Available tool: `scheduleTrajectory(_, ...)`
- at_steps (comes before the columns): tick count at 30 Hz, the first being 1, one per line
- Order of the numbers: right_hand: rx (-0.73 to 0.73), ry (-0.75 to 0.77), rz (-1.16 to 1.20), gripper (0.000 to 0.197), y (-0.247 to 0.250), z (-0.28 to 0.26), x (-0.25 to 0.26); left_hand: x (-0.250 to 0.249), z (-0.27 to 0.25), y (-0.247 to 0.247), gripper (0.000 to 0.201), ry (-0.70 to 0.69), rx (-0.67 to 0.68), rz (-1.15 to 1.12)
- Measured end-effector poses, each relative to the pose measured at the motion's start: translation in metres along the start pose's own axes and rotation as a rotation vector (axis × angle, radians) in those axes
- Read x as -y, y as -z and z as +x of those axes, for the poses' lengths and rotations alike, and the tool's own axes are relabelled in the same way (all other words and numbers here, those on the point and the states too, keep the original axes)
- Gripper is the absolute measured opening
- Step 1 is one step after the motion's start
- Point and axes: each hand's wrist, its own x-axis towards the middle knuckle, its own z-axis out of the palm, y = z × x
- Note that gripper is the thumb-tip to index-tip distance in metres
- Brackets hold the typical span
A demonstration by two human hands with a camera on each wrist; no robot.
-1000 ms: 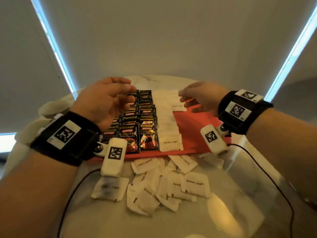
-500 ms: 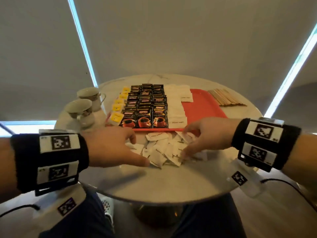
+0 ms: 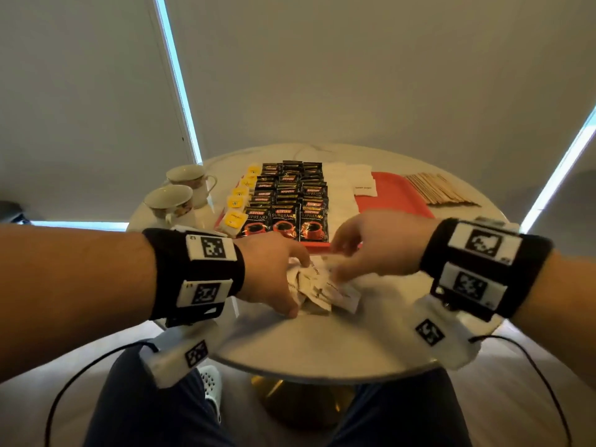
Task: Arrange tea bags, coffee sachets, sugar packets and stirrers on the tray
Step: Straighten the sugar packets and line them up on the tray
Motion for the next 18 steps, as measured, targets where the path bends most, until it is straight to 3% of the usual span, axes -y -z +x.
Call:
scheduleTrajectory(3, -0.108, -0.194, -0.078, 0.028, 0.017, -0.007, -0.033, 0.007, 0.000, 0.001, 0.071, -0.004, -0.024, -0.056)
scheduleTrajectory(6, -0.051, -0.288, -0.189, 0.025, 0.011, -0.007, -0.057, 0.017, 0.000, 0.004, 0.063, 0.014, -0.025, -0.143)
scheduleTrajectory(12, 0.005, -0.190, -0.084, 0.027, -0.006, -0.008, -0.042, 0.035, -0.005, 0.012, 0.078, 0.075, 0.098, -0.376)
scheduleTrajectory(14, 0.069, -0.115, 0.001, 0.041, -0.011, -0.005, -0.026, 0.036, -0.007, 0.012, 0.089, 0.070, 0.104, -0.357)
scheduleTrajectory(16, 0.141, -0.056, 0.080, 0.074, -0.013, 0.000, -0.009, 0.032, -0.007, 0.010, 0.103, 0.031, 0.065, -0.215)
scheduleTrajectory(18, 0.177, -0.012, 0.031, 0.110, -0.015, 0.008, 0.005, 0.026, -0.005, 0.005, 0.104, 0.009, 0.030, -0.114)
